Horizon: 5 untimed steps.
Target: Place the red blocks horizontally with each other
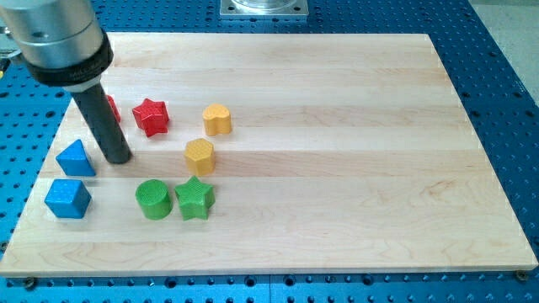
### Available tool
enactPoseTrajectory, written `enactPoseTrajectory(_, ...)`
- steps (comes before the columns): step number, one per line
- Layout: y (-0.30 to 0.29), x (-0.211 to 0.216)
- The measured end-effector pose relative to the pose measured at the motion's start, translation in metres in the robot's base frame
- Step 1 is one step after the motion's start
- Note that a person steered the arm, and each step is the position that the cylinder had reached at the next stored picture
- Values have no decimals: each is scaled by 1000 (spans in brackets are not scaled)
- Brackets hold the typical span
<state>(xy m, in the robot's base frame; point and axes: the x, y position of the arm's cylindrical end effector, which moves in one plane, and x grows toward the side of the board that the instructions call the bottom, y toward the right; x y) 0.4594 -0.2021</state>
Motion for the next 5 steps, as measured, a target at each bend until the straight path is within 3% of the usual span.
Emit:
enactPoseTrajectory(2,1,-36)
enactPoseTrajectory(4,32,-37)
enactPoseTrajectory(5,8,-30)
